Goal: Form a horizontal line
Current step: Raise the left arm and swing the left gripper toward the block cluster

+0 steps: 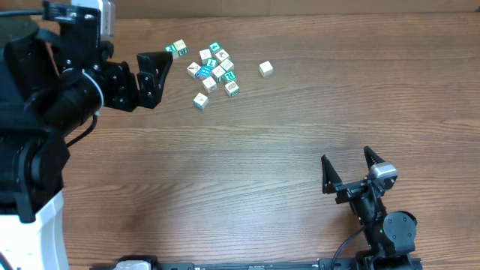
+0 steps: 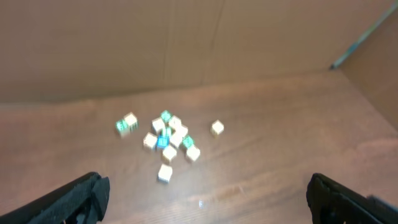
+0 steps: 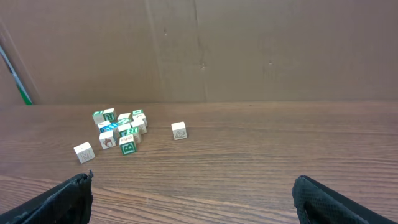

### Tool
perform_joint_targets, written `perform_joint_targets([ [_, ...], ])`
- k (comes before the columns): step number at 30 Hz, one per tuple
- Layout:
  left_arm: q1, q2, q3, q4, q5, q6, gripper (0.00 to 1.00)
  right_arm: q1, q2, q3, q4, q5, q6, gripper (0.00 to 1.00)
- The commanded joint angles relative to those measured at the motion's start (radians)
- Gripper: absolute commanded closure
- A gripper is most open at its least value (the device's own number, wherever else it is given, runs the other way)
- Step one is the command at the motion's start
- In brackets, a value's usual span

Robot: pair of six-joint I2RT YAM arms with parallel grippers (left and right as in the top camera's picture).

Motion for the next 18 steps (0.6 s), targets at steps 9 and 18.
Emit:
perform_joint_targets([
  [9,-0.006,0.056,0.016,-0.097,0.025,-0.084,0.04,-0.005,-0.012,-0.01,0.003,0.006,-0.004,0.0],
  [18,-0.007,0.085,0.015,-0.164,0.026,-0.09,0.54,-0.005,-0.012,-0.01,0.003,0.006,-0.004,0.0],
])
